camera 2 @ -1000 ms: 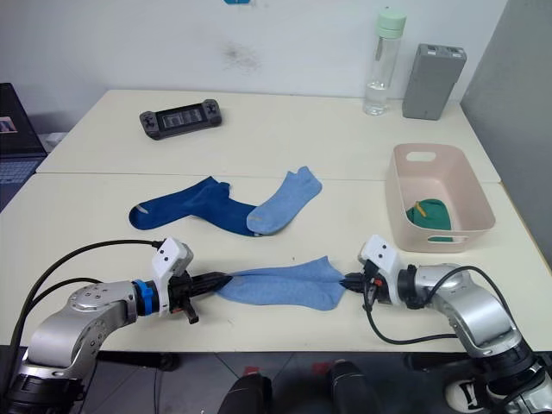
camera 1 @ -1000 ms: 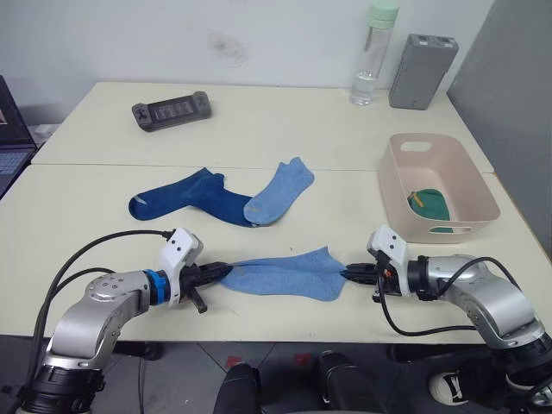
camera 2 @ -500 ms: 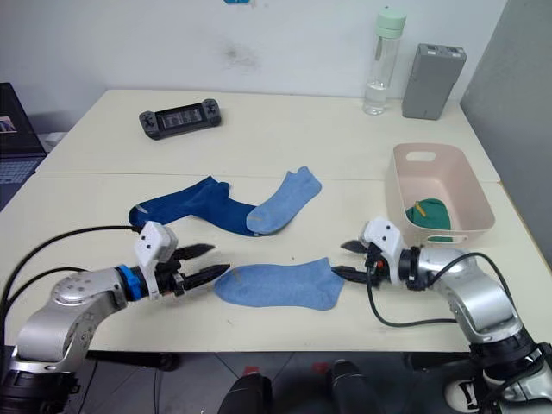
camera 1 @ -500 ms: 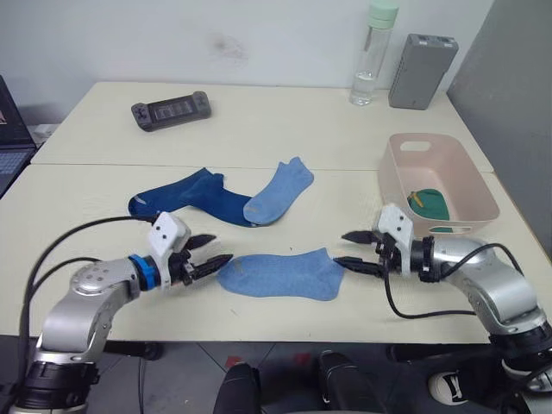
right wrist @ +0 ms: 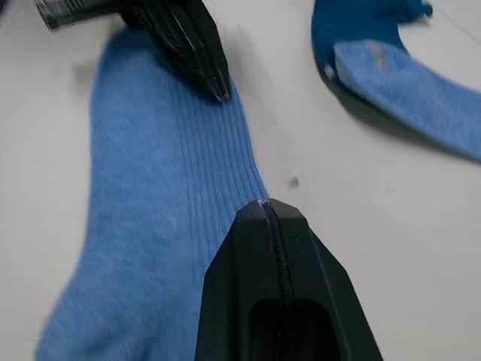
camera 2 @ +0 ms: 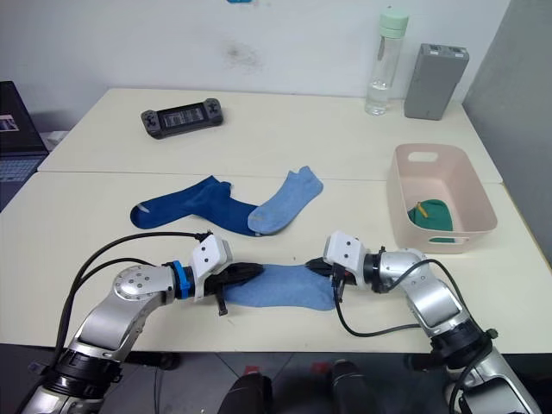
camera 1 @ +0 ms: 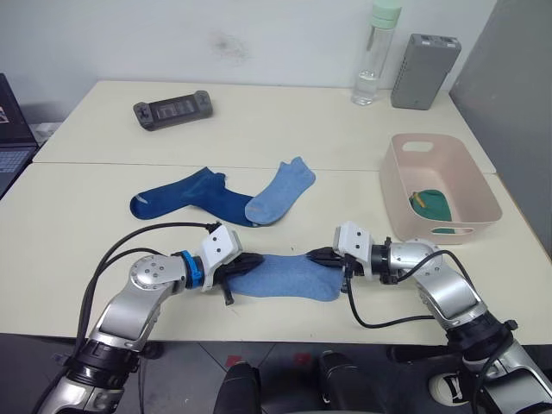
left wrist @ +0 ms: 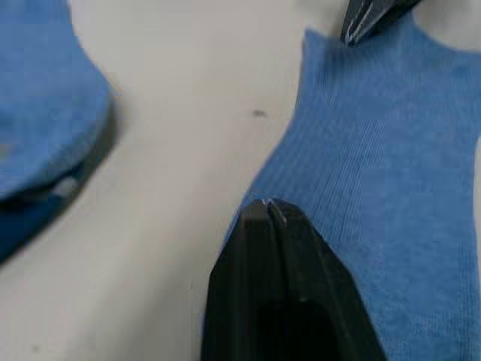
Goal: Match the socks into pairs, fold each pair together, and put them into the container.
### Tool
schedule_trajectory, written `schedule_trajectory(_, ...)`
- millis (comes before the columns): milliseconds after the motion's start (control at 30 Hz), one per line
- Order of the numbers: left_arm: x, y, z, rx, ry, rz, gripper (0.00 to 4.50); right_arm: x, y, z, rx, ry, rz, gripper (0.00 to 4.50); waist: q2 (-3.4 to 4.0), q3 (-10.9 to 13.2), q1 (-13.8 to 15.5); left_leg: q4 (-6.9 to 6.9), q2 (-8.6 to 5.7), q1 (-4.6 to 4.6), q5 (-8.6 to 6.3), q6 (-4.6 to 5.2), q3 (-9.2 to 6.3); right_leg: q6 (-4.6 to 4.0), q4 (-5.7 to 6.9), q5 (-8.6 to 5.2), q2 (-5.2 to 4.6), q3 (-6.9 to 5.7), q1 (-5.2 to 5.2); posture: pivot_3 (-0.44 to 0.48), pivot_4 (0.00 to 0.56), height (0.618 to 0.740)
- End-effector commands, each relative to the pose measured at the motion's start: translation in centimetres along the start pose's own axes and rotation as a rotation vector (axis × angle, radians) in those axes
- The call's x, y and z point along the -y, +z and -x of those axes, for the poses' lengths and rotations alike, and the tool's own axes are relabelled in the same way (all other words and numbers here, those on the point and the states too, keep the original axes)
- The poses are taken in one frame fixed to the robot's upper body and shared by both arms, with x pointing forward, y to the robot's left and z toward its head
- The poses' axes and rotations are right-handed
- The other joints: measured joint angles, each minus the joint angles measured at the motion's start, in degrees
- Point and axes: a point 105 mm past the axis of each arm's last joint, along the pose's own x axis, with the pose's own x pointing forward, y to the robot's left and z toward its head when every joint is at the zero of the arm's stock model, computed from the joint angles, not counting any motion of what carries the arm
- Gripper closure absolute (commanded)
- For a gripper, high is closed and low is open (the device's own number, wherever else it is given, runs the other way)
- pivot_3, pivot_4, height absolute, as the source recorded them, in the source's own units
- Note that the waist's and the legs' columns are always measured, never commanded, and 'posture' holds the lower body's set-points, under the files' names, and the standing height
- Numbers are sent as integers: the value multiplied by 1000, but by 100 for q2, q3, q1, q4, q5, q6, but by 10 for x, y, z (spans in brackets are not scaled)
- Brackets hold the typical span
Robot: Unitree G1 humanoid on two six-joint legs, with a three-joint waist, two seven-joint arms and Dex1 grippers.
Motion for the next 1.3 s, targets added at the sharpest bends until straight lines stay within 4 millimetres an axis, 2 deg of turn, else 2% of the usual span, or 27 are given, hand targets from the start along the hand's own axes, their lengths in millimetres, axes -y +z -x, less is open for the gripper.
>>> schedule_trajectory(33, -12, -5, 7, -27, 48, -48, 4474, -1, -17, 13, -61, 4, 60, 4500, 0, 0, 4, 0, 0, 0, 0, 0, -1, 0, 0, 0, 0, -1, 1, 0, 150, 740)
schedule_trajectory(133, -14, -8, 13, -27, 56, -43, 4474, 2, -19, 23, -54, -12, 41, 4500, 0, -1, -7, 0, 0, 7, 0, 0, 2, 3, 0, -2, 0, 3, 6, 0, 150, 740)
schedule_trajectory(267, -11, 13, 22, 73, 40, -68, 4474, 2, 6, 31, 39, 1, 8, 4500, 0, -1, -15, 0, 1, 9, 0, 0, 1, 9, 7, -5, 1, 3, 5, 0, 150, 740)
schedule_trajectory(367, -4, 28, 27, 117, 4, -93, 4474, -6, 27, 26, 102, 45, 13, 4500, 0, -1, -4, 1, 1, 5, 0, 0, -1, 9, 6, -5, 1, 1, 4, 0, 150, 740)
schedule_trajectory(433, -1, 29, 31, 104, -15, -92, 4474, -11, 31, 21, 103, 70, 17, 4500, 0, -1, -6, 1, 1, 4, 0, 0, -3, 10, 5, -5, 0, 0, 4, 0, 150, 740)
schedule_trajectory(500, 6, 21, 33, 52, -44, -85, 4474, -16, 26, 17, 75, 87, 21, 4500, 0, -1, -6, 0, 1, 6, 0, 0, -2, 10, 5, -6, 1, 1, 5, 0, 150, 740)
schedule_trajectory(567, 13, 10, 38, -4, -72, -67, 4474, -20, 10, 14, 21, 102, 20, 4500, 1, -1, -13, 0, 1, 7, 0, 0, 0, 10, 4, -6, 0, 2, 5, 0, 150, 740)
schedule_trajectory(700, 14, -10, 48, -101, -69, -48, 4474, -27, -12, 18, -64, 132, 13, 4500, 0, -1, 4, 0, 1, 5, 0, 0, 1, 8, 4, -7, 0, 2, 1, 0, 150, 740)
schedule_trajectory(833, 6, -23, 53, -153, -31, -55, 4474, -25, -23, 30, -119, 126, 22, 4500, 1, -1, 12, 1, 0, 9, 0, 0, 2, 8, 3, -7, -1, 2, 5, 0, 150, 740)
schedule_trajectory(933, 0, -18, 54, -98, 5, -27, 4474, -19, -23, 42, -126, 108, 35, 4500, 0, -1, 5, 1, 1, 11, 0, 0, 3, 8, 4, -7, -1, 2, 6, 0, 150, 740)
schedule_trajectory(1033, -10, 6, 62, 37, 73, 50, 4474, -8, -3, 54, -49, 43, 26, 4500, -1, -1, 5, 1, 1, 8, 0, 0, 2, 9, 5, -7, -1, 1, 5, 0, 150, 740)
schedule_trajectory(1133, -24, 16, 74, 111, 189, 106, 4474, 9, 21, 59, 71, -79, -10, 4500, -2, 0, -13, 2, 2, 5, 0, 0, 0, 9, 6, -7, -1, -1, 3, 0, 150, 740)
schedule_trajectory(1167, -33, 18, 81, 141, 264, 125, 4492, 15, 28, 61, 108, -124, -33, 4320, -2, 0, -29, 1, 4, 6, 0, 0, -2, 9, 7, -6, 1, -1, 4, 0, 150, 740)
schedule_trajectory(1233, -51, 17, 98, 194, 429, 182, 4099, 28, 34, 66, 144, -216, -48, 3924, -1, -1, -36, 1, 4, 8, 0, 0, -3, 9, 10, -6, 1, 0, 5, 0, 150, 740)
schedule_trajectory(1300, -59, 6, 109, 175, 523, 213, 3588, 35, 33, 66, 139, -260, -55, 3276, -2, -1, -34, 4, 4, 7, 0, 0, -5, 10, 9, -6, 1, -2, 5, 0, 150, 740)
